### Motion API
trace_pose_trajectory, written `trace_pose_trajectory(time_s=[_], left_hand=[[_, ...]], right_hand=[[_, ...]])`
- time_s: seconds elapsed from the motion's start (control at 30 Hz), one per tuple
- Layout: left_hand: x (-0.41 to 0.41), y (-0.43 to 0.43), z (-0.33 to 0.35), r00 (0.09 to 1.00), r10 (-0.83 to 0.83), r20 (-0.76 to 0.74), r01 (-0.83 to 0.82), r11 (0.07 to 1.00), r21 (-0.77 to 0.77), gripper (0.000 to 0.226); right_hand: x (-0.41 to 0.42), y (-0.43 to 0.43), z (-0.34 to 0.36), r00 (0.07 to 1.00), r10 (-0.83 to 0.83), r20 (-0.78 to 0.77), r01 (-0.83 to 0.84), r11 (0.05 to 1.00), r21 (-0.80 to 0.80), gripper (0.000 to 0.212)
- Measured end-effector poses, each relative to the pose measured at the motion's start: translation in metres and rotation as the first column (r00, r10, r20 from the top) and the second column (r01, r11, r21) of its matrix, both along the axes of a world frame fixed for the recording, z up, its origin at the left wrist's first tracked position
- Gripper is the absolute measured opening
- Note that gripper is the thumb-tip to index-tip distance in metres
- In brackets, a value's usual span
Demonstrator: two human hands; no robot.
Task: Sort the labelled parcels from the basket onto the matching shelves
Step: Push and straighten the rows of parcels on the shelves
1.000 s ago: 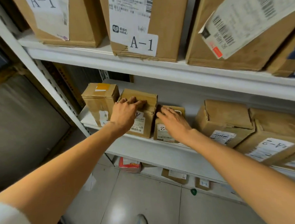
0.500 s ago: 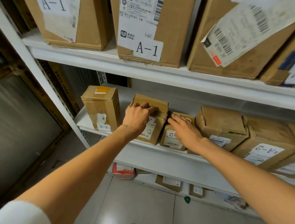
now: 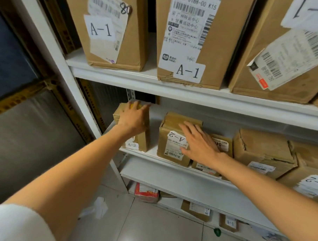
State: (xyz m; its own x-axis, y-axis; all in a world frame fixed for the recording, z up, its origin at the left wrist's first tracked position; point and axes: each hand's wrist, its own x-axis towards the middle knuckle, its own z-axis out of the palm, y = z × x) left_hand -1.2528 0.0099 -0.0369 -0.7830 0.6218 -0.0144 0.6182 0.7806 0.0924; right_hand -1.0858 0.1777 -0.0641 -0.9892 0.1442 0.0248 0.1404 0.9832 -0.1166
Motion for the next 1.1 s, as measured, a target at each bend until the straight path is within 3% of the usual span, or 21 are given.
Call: trace_pose_trajectory(time_s=[0.1,0.27,0.53,0.7,0.8,0.93,1.1], left_hand=[[-0.012,-0.012,-0.015,0.996,-0.022,0.081,0.031,0.993,-0.111,0.093],[0.004,0.015,-0.014,0.978,-0.209,0.006,0.208,0.973,-0.095,0.086],[-0.006,0.006,-0.025,0.985,-0.083,-0.153,0.075,0.995,-0.060,0.061],[-0.001,0.012,-0.021,0.981,-0.127,-0.150,0.133,0.991,0.032,0.047],[0.012,0.020,-0.020,0.991,-0.100,-0.088,0.106,0.993,0.056,0.051],[0.030,0.016,-0.007,0.994,-0.064,-0.090,0.060,0.997,-0.051,0.069],[0.074,0.013,0.020,0.990,-0.037,-0.139,0.036,0.999,-0.007,0.060]], right_hand=[[-0.006,-0.007,-0.009,1.000,0.017,0.014,-0.017,0.999,0.044,0.075],[-0.007,-0.005,-0.012,1.000,0.014,-0.010,-0.013,0.997,0.074,0.075],[-0.008,-0.003,-0.011,0.999,0.031,-0.037,-0.029,0.997,0.074,0.081],[-0.009,-0.003,-0.009,0.999,0.034,-0.041,-0.031,0.998,0.051,0.076],[-0.009,-0.002,-0.004,0.998,0.042,-0.037,-0.042,0.999,0.012,0.069],[-0.001,-0.001,0.006,0.997,0.062,-0.041,-0.062,0.998,-0.013,0.067],[0.023,-0.001,0.024,0.992,0.102,-0.072,-0.103,0.994,-0.018,0.055]])
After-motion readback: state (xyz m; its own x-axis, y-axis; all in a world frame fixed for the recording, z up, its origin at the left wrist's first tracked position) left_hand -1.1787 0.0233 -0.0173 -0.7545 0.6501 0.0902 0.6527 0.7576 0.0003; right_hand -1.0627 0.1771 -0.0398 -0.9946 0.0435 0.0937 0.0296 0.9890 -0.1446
